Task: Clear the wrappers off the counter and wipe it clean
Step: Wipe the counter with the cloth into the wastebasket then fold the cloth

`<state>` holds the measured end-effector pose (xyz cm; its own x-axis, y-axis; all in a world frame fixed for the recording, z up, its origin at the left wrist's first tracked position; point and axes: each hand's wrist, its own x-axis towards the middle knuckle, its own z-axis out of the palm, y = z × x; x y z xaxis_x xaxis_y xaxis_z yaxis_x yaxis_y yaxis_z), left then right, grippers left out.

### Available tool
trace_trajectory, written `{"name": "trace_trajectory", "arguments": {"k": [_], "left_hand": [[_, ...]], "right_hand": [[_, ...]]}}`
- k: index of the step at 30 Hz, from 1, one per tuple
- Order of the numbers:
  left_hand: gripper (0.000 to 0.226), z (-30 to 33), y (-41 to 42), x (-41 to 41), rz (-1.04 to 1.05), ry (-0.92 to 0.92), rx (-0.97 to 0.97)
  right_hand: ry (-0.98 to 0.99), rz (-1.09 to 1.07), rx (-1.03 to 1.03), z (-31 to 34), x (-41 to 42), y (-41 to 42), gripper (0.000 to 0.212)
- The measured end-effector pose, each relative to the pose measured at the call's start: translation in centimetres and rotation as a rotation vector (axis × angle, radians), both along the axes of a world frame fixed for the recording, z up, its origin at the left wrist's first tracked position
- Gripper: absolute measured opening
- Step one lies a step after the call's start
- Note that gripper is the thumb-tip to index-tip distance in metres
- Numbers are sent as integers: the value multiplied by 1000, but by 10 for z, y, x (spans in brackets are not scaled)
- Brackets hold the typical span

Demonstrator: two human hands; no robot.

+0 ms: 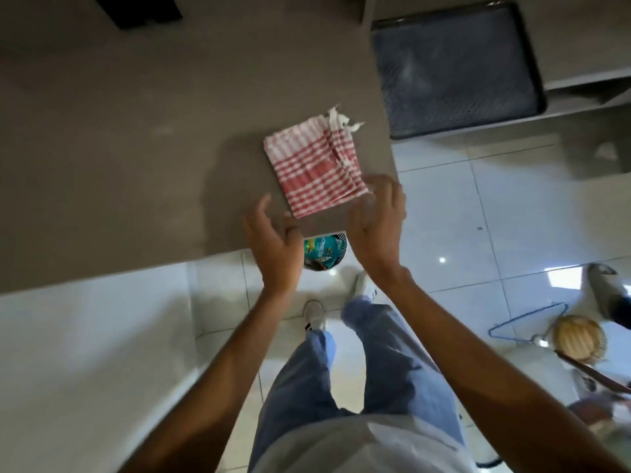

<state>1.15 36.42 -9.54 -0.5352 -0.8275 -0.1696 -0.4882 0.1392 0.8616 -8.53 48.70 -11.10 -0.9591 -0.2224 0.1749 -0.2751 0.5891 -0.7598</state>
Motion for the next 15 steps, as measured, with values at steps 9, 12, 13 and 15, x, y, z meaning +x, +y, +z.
{"name": "trace_trajectory", "arguments": {"k": [9,12,13,15], "left_hand": [[89,-6,14,-149,-373,-289,94],[86,-4,34,-227,-427,-195,47],[86,0,38,-257,-442,-181,38],[85,1,40,-312,-468,-200,-28]], "right_hand": [[-320,307,354,13,-129,-6,55],[-318,183,237,10,-197,21,62],[-309,144,223,9,-222,24,61],[-306,83,216,6,-271,19,49]]}}
